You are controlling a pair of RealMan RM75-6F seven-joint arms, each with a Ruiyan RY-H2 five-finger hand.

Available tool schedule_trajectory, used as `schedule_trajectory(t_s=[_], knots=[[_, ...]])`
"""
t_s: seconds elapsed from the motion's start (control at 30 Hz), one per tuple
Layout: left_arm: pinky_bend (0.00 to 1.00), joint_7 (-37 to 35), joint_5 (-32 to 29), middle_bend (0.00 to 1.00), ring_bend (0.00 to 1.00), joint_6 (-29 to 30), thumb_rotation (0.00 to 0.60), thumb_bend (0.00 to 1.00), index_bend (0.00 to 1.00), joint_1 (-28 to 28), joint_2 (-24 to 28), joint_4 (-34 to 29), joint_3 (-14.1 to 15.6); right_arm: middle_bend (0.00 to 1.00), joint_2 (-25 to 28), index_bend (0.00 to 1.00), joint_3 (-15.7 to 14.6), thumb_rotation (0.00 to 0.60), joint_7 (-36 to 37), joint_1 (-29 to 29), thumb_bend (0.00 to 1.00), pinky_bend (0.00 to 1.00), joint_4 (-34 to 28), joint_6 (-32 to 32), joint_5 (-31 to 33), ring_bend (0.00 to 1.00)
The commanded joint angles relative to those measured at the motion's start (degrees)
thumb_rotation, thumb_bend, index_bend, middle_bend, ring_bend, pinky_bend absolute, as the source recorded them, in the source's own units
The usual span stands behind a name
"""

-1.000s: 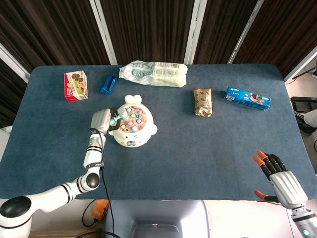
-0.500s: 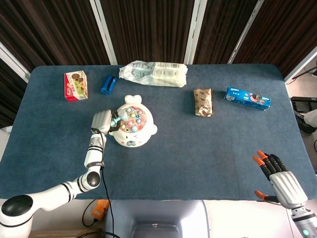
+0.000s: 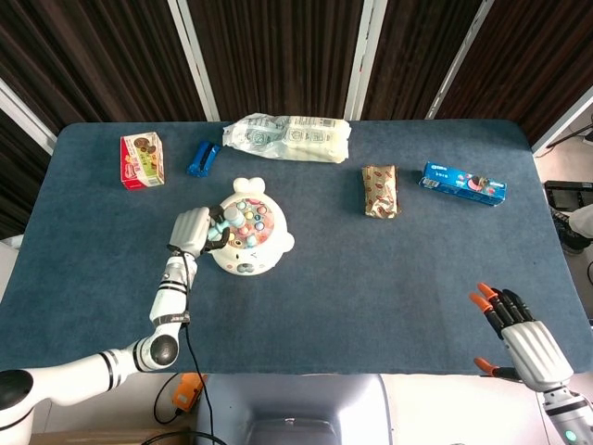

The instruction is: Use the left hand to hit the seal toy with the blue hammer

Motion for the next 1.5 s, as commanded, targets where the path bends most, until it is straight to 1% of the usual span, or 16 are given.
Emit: schedule_trajectory(t_s=[0.03, 0.17, 0.2, 0.33, 0.57, 0.7, 0.8, 0.9, 0.97, 1.07, 1.1, 1.13, 1.23, 1.5], knots=[[1.0, -1.78, 4.83, 0.93, 0.99, 3.54, 0.6, 0.8, 0.77, 3.81, 2.41, -4.59, 3.95, 0.0, 0.1, 0.0, -0.1, 0.6, 0.25, -0.11, 0.2, 0.0, -0.08, 0.29, -0.2, 0.0], [0.96, -5.55, 9.83, 0.93, 0.98, 5.51, 0.6, 0.79, 0.77, 7.83, 3.64, -6.49, 8.15, 0.0, 0.28, 0.0, -0.24, 0.6, 0.85, -0.3, 0.2, 0.0, 0.07, 0.89, -0.65, 0.0], [0.96, -6.82, 11.5, 0.93, 0.98, 6.16, 0.6, 0.79, 0.77, 8.95, 3.75, -6.11, 9.37, 0.0, 0.33, 0.0, -0.29, 0.6, 1.03, -0.32, 0.2, 0.0, 0.12, 1.03, -0.8, 0.0], [0.96, -11.01, 15.58, 0.93, 0.97, 7.31, 0.6, 0.78, 0.77, 12.18, 3.25, -3.31, 12.73, 0.0, 0.39, 0.0, -0.42, 0.6, 1.46, -0.35, 0.2, 0.0, 0.27, 1.31, -1.24, 0.0], [0.94, -13.68, 18.31, 0.93, 0.96, 5.97, 0.6, 0.76, 0.77, 14.35, -0.56, 3.91, 15.77, 0.0, 0.29, 0.0, -0.66, 0.6, 1.5, -0.34, 0.2, 0.0, 0.31, 1.48, -1.86, 0.0], [0.93, -15.08, 19.58, 0.92, 0.95, 5.91, 0.6, 0.75, 0.77, 14.78, -2.66, 6.74, 15.63, 0.0, 0.16, 0.0, -0.58, 0.6, 1.22, -0.18, 0.2, 0.0, 0.21, 1.13, -1.68, 0.0], [0.92, -15.76, 20.84, 0.9, 0.93, 6.93, 0.6, 0.72, 0.77, 15.21, -4.12, 8.73, 15.39, 0.0, 0.06, 0.0, -0.59, 0.6, 0.93, -0.05, 0.2, 0.0, 0.14, 0.81, -1.64, 0.0], [0.88, -15.96, 21.46, 0.88, 0.89, 6.81, 0.6, 0.69, 0.76, 15.52, -4.88, 10.24, 15.31, 0.0, 0.01, 0.0, -0.54, 0.6, 0.71, -0.02, 0.2, 0.0, 0.05, 0.7, -1.49, 0.0], [0.84, -16.36, 21.87, 0.85, 0.85, 6.05, 0.6, 0.67, 0.73, 15.61, -4.73, 10.57, 15.36, 0.0, 0.04, 0.0, -0.52, 0.6, 0.66, -0.04, 0.2, 0.0, 0.02, 0.71, -1.38, 0.0], [0.76, -18.11, 22.69, 0.75, 0.75, 4.67, 0.6, 0.63, 0.64, 15.72, -4.09, 10.69, 15.39, 0.0, 0.07, 0.0, -0.46, 0.6, 0.71, -0.09, 0.2, 0.0, -0.05, 0.81, -1.22, 0.0], [0.73, -18.93, 23.18, 0.74, 0.73, 4.39, 0.6, 0.62, 0.62, 15.79, -3.91, 10.74, 15.48, 0.0, 0.08, 0.0, -0.43, 0.6, 0.72, -0.11, 0.21, 0.0, -0.07, 0.86, -1.19, 0.0], [0.7, -19.75, 23.81, 0.71, 0.69, 4.18, 0.6, 0.6, 0.59, 15.89, -3.78, 11.04, 15.64, 0.0, 0.08, 0.0, -0.43, 0.6, 0.72, -0.13, 0.2, 0.0, -0.09, 0.9, -1.19, 0.0], [0.62, -20.53, 25.18, 0.64, 0.61, 4.22, 0.6, 0.59, 0.54, 16.09, -4.03, 12.42, 15.98, 0.0, 0.07, 0.0, -0.51, 0.6, 0.67, -0.13, 0.2, 0.0, -0.08, 0.89, -1.3, 0.0], [0.53, -22.15, 26.72, 0.55, 0.49, 3.53, 0.6, 0.57, 0.47, 16.6, -4.24, 14.11, 16.04, 0.0, 0.11, 0.0, -0.46, 0.6, 0.58, -0.09, 0.2, 0.0, -0.21, 0.71, -1.05, 0.0]])
